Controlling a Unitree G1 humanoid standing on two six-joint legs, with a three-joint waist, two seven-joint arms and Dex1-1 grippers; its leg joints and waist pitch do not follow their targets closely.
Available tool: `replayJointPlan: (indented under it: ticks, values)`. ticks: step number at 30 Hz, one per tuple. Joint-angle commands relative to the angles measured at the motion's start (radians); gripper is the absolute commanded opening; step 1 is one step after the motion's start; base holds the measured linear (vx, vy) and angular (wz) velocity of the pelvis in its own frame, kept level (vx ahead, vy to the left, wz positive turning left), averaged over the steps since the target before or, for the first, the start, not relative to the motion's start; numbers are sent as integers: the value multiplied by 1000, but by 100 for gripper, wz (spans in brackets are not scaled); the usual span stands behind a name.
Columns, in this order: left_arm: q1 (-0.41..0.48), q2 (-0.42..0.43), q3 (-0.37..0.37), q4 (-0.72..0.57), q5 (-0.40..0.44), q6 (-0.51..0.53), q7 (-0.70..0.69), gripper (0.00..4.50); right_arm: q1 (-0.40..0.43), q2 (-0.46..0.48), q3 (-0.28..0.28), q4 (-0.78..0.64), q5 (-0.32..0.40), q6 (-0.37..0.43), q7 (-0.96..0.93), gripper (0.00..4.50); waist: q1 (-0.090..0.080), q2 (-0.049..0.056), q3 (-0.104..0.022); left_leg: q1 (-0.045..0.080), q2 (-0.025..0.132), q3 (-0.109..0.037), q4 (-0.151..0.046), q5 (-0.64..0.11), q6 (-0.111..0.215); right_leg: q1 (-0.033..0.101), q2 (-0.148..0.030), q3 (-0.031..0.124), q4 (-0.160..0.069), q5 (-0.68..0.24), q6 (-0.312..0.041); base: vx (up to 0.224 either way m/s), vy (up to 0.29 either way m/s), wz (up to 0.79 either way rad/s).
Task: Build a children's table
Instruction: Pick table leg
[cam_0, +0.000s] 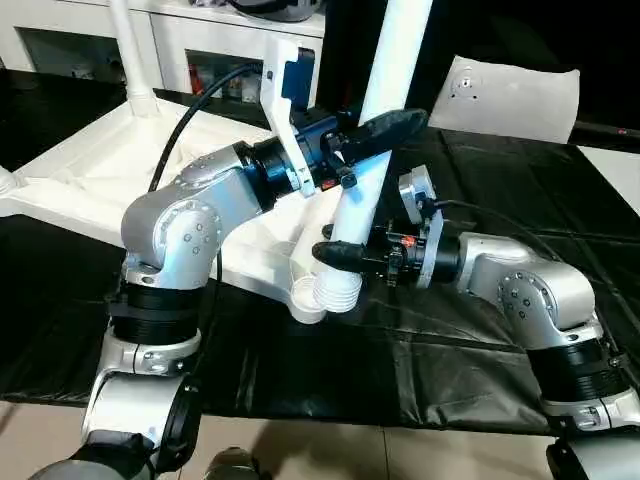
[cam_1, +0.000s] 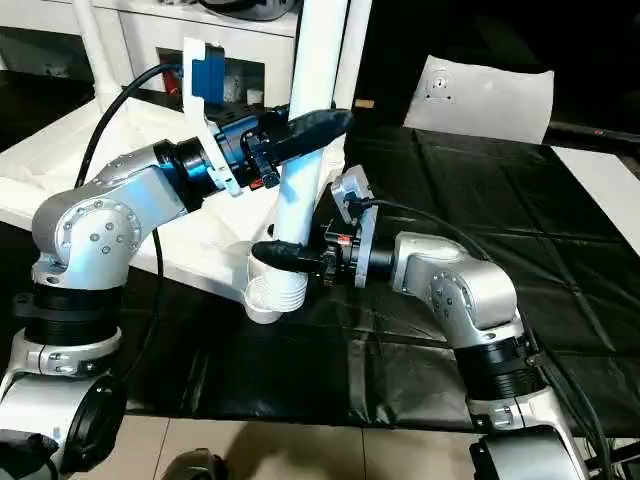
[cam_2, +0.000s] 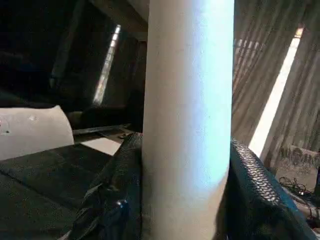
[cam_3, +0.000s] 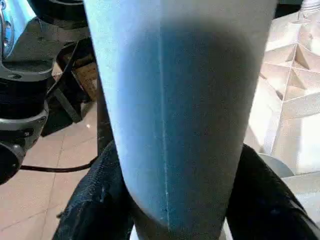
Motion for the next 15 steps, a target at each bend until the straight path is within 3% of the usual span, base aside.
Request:
replayJointPlan:
  ticks: [1,2,8,12,15]
  values:
    - [-21,-1,-19,-36,-12,-15,-31,174,-14,-14,-6,9,2,21,3,203,-4,11,-75,36,45,-8,-65,-146,-45,34,-105,43,-78,-38,-167,0,0,0]
    - [-21,0,-19,-35,-12,-17,-34,174,-14,-15,-6,9,2,24,5,199,-5,7,-74,35,44,-7,-66,-144,-44,34,-104,43,-78,-38,-167,0,0,0]
    - [-36,-7,-11,-27,-8,-24,-21,174,-12,-14,0,13,-4,25,7,193,-4,7,-74,35,44,-7,-65,-142,-44,34,-105,43,-78,-39,-166,0,0,0]
    - [-44,-37,1,-36,-25,-22,14,174,-9,-7,-2,15,-6,14,-1,192,-3,11,-75,35,44,-8,-65,-144,-45,33,-105,43,-78,-42,-166,0,0,0]
    - [-37,-61,-12,-76,-62,-8,-3,244,-7,7,-10,21,-13,2,-18,191,-3,11,-75,34,44,-8,-65,-146,-46,35,-106,44,-79,-36,-168,0,0,0]
